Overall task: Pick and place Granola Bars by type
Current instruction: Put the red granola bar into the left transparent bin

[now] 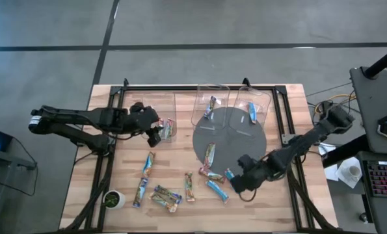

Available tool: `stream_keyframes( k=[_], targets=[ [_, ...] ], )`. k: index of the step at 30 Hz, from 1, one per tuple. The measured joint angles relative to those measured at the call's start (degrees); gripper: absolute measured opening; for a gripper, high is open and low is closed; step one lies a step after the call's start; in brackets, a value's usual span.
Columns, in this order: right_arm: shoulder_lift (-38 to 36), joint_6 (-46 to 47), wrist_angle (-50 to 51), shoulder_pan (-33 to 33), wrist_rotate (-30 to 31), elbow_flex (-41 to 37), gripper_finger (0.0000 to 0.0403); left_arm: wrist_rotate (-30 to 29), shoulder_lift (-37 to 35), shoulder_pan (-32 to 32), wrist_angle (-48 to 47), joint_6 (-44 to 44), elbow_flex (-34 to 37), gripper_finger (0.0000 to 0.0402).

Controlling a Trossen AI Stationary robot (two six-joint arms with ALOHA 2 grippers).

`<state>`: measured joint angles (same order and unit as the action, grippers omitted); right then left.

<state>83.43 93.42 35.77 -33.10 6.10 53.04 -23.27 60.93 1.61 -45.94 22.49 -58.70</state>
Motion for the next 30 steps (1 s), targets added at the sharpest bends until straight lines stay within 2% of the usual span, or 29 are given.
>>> stream_keyframes(
  k=[6,11,24,30],
  targets=[
    [9.1,-6.8,3.4,-0.8,-1.1,5.3,0.0228,-0.9,0.0,0.0,0.1,0.2,0.0,0.0172],
    [12.9,-8.3,4.6,-0.9,-2.6,6.1,0.0228,-0.9,0.0,0.0,0.0,0.1,0.0,0.0172],
    [10.3,-10.4,4.5,-0.2,-1.6,5.4,0.0228,-0.9,0.2,-0.3,2.8,1.4,0.0,0.0172],
    [10.5,-17.1,4.3,-0.1,-1.6,4.9,0.0228,-0.9,0.2,-0.4,2.9,3.4,0.0,0.0172]
  ],
)
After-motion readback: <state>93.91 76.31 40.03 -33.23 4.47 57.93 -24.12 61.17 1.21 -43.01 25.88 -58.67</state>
